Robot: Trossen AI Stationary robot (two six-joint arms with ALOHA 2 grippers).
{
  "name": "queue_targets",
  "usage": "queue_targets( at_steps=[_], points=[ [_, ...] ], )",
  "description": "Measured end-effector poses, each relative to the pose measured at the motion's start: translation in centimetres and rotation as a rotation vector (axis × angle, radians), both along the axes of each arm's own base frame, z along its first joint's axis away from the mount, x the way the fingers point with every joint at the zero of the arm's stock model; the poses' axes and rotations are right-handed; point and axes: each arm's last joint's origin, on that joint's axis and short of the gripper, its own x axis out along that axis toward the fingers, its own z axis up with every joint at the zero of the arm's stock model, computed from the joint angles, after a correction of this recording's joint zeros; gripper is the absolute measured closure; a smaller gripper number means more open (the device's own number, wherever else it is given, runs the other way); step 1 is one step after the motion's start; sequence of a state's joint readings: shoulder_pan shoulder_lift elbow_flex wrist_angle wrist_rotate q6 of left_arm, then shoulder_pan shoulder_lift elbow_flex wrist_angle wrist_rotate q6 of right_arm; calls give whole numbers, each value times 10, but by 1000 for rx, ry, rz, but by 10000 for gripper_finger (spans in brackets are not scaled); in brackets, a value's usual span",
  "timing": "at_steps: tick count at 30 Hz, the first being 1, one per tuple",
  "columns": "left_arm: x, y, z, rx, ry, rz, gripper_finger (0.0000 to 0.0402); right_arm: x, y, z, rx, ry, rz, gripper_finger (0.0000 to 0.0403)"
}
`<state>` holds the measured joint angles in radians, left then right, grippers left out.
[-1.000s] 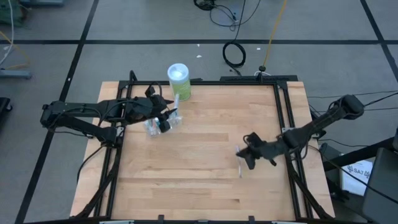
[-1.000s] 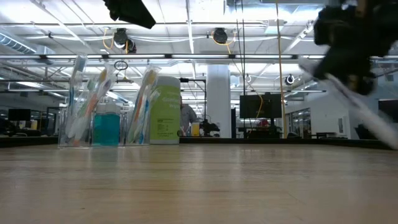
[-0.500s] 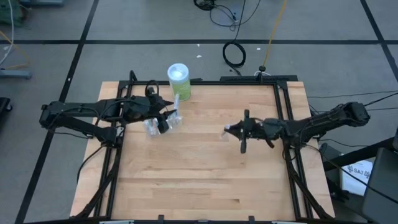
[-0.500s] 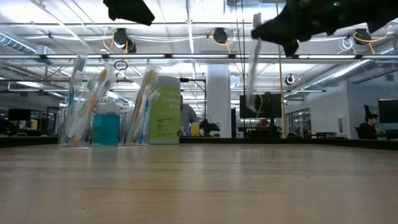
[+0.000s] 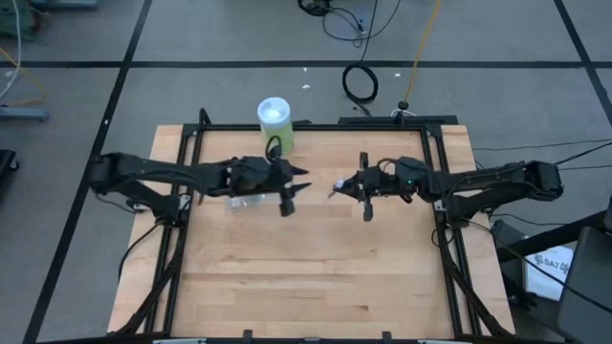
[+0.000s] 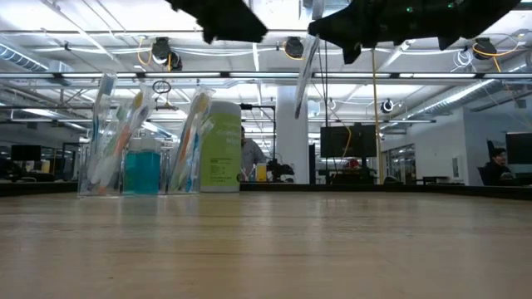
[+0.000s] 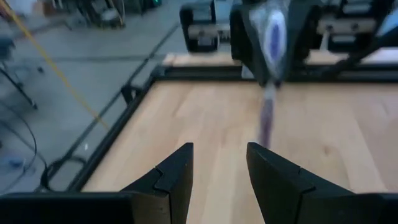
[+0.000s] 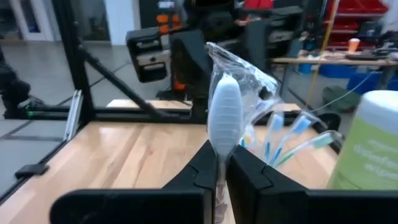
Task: Pick & Place toothbrushing station
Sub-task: Put the purple toothbrush into the transparent organizer
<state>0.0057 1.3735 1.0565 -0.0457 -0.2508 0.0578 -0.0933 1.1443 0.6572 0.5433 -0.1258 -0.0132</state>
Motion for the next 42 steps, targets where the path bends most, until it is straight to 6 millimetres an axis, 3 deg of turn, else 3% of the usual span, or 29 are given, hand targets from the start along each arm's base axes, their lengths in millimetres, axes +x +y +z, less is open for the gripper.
queue_targets(
  at_steps=[7,15,25,33,42],
  points=[
    [34,0,-19,-20,-113,-81,245,2,-5,2,0,14,-13,392],
    [54,7,-35,-108,-186,-189,245,1,-5,2,2,13,-9,392],
    [59,11,-33,-155,-257,-249,245,5,-5,5,-6,-45,-8,392],
    [58,18,-38,-172,-224,-219,245,17,-6,-3,-22,-87,-12,392],
    [58,18,-41,-158,-193,-221,245,18,-6,-3,-34,-93,-12,392]
  ],
)
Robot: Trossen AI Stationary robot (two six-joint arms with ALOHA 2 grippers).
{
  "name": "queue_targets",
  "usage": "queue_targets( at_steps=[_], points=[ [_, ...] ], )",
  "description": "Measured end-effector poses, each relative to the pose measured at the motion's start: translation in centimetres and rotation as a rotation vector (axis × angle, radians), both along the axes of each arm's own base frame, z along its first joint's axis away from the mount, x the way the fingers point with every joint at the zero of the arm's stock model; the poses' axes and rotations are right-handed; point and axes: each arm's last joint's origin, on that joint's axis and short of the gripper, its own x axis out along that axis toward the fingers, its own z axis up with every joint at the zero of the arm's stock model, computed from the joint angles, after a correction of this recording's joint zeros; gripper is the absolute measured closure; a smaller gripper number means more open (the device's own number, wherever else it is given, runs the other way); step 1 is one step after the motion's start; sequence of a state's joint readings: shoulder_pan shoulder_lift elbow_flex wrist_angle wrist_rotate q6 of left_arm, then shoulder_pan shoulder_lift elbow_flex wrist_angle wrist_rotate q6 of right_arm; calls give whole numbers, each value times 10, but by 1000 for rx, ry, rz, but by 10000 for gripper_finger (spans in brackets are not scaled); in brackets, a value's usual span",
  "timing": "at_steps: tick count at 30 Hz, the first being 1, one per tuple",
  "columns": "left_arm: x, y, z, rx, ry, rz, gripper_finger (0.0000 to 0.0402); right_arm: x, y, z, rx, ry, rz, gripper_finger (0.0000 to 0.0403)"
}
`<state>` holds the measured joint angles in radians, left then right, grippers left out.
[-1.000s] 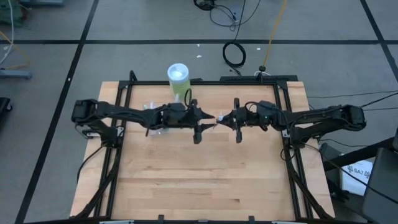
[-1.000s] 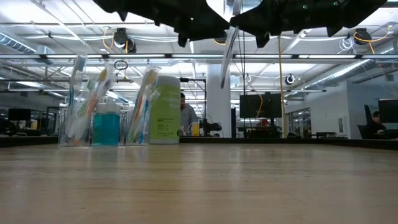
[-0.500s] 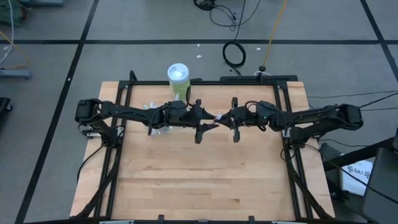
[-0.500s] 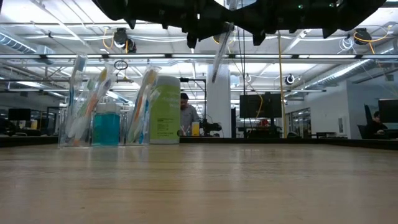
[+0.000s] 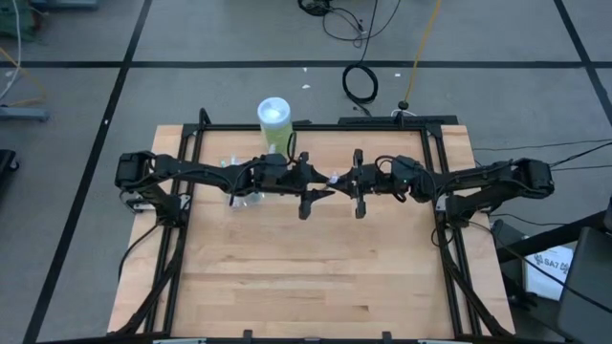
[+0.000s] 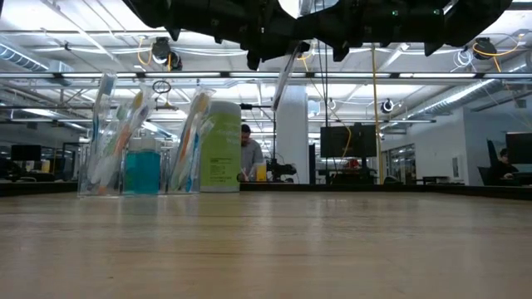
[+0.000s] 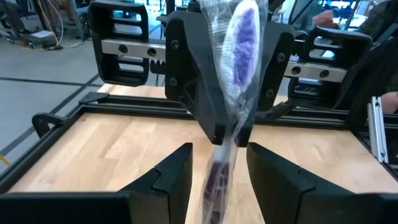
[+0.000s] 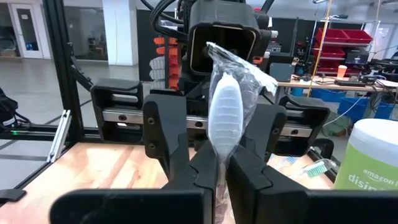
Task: Pick & Place toothbrushing station
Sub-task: Put the purple toothbrush into the transparent organizer
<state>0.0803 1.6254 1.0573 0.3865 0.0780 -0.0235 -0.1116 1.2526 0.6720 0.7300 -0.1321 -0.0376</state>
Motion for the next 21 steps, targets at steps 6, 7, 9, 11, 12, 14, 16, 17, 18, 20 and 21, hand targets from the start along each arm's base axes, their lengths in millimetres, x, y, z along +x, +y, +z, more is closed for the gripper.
queue_targets(
  at_steps=[6,7,9,11,12,14,16,17,18,20,21],
  points=[
    [0,0,1,17,-8,-3,245,0,0,0,-1,0,0,392],
    [0,0,1,18,-9,-3,246,0,0,0,-1,0,0,392],
    [0,0,1,19,-9,-3,256,0,0,0,-1,0,0,392],
    [0,0,1,19,-9,-3,277,0,0,0,-1,1,0,390],
    [0,0,1,19,-9,-3,289,0,0,0,-1,1,0,389],
    [0,0,1,19,-9,-3,317,0,0,0,-1,1,0,384],
    [0,0,1,19,-9,-2,344,0,0,-1,0,6,1,379],
    [0,0,1,21,-9,-3,357,0,0,-1,0,8,-1,376],
    [0,1,1,22,-10,0,368,0,0,-1,1,9,0,374],
    [0,2,1,22,-12,1,384,0,0,-1,1,9,-6,369],
    [0,3,1,22,-11,4,386,0,0,-1,1,12,-7,367]
  ],
)
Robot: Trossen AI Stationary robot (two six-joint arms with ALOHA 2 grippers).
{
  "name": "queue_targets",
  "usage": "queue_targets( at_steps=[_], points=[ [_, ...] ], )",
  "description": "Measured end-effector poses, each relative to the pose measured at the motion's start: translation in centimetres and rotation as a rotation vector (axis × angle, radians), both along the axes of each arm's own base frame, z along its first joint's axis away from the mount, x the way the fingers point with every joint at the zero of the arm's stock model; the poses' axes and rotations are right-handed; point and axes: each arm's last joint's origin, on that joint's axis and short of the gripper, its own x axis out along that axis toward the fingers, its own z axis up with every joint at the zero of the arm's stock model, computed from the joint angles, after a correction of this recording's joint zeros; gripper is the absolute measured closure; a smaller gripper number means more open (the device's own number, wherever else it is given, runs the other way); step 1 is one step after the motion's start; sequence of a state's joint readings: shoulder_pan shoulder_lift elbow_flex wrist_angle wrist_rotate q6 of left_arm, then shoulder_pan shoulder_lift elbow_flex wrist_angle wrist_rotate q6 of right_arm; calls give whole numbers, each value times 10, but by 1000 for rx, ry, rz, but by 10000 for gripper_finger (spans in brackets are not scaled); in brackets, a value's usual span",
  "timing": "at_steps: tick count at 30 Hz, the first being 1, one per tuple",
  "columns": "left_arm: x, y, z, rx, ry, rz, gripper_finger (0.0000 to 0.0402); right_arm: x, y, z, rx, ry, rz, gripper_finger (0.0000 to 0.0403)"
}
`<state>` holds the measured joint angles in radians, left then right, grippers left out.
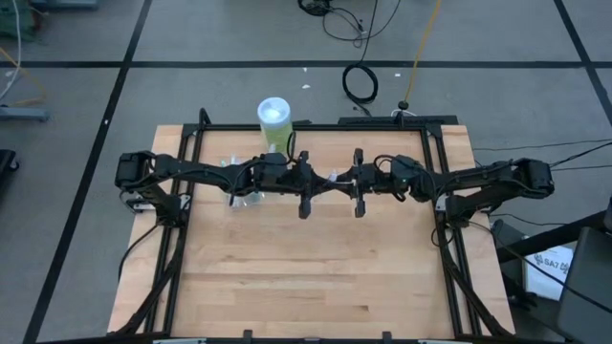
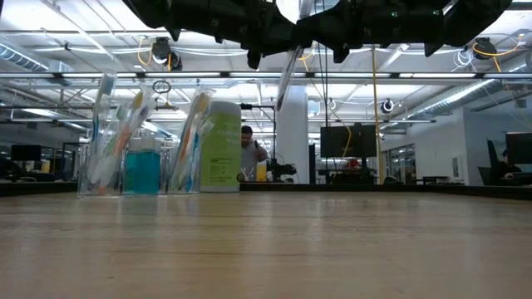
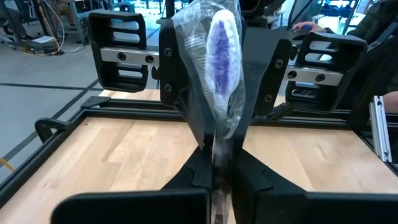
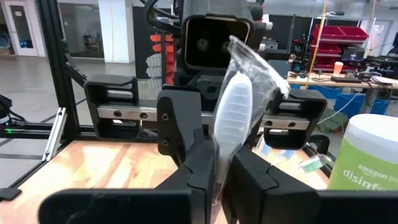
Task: Pick & Place toothbrushing station
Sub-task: Put the purple toothbrush into the transparent organizer
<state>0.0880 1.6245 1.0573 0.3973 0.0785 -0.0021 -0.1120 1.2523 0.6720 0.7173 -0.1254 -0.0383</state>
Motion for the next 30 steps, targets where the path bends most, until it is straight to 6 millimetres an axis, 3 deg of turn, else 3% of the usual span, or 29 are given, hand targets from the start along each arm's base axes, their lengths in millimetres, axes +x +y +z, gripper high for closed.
queue_targets(
  at_steps=[7,13,19,26,30],
  points=[
    [0,1,-1,-25,13,19,370,0,0,-3,-4,30,0,325],
    [-11,3,6,9,61,103,386,-4,-1,-1,-1,54,-43,270],
    [-42,5,37,63,86,244,385,-20,-4,3,-17,147,-206,234],
    [-86,4,70,145,110,387,386,-28,-3,8,-16,155,-226,226],
    [-108,5,62,137,76,475,386,-28,-3,6,-15,168,-226,228]
  ],
)
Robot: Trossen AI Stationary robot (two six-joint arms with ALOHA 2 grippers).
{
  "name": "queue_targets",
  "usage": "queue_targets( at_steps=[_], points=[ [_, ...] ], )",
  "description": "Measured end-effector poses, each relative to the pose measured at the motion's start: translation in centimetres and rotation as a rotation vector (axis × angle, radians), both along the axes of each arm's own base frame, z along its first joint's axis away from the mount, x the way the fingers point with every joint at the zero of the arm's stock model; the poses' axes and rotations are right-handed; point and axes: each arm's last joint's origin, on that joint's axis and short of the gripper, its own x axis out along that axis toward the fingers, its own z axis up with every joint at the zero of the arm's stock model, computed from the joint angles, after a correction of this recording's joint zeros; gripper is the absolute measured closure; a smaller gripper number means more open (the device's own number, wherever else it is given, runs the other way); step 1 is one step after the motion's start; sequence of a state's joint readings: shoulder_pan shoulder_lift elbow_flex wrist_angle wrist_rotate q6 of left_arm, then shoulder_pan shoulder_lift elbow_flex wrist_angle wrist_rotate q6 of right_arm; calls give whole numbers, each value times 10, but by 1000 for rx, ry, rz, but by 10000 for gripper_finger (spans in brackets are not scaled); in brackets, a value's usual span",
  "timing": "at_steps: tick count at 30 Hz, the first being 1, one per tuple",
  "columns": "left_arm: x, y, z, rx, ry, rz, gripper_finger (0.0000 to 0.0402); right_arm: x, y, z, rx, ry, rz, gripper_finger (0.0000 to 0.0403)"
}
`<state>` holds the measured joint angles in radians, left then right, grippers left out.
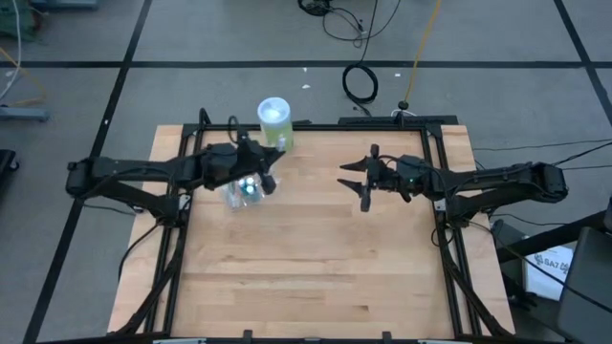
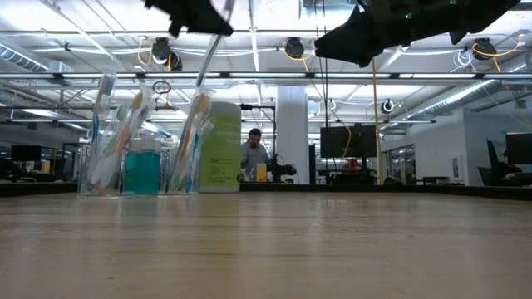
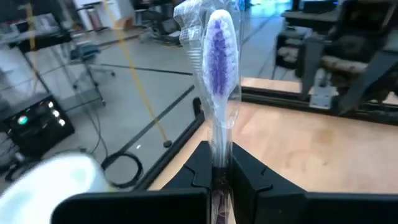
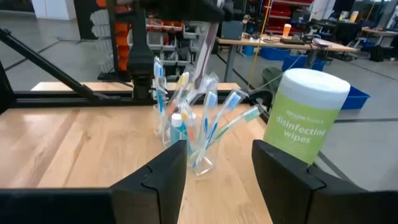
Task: Pick & Place toothbrushing station
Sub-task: Put the purple toothbrush into the transparent organizer
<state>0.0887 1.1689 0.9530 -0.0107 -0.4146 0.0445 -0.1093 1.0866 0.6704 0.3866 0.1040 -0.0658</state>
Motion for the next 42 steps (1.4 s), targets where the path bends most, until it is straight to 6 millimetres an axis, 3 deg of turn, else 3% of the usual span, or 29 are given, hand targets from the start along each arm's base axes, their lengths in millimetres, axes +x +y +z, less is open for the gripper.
queue_targets(
  at_steps=[7,13,18,23,32,42],
  points=[
    [-35,-8,-43,-22,-198,68,386,0,0,0,0,4,0,225],
    [-41,-20,-64,-59,-257,107,386,0,0,1,-3,-7,0,226],
    [-28,-34,-83,-10,-183,259,386,0,0,1,-7,-12,0,225],
    [-21,-52,-84,20,-229,336,386,0,0,3,-10,-31,0,227],
    [-4,-69,-115,69,-188,518,386,0,0,5,-34,-49,2,229],
    [19,-84,-106,137,-148,625,386,1,0,7,-60,-63,3,228]
  ],
)
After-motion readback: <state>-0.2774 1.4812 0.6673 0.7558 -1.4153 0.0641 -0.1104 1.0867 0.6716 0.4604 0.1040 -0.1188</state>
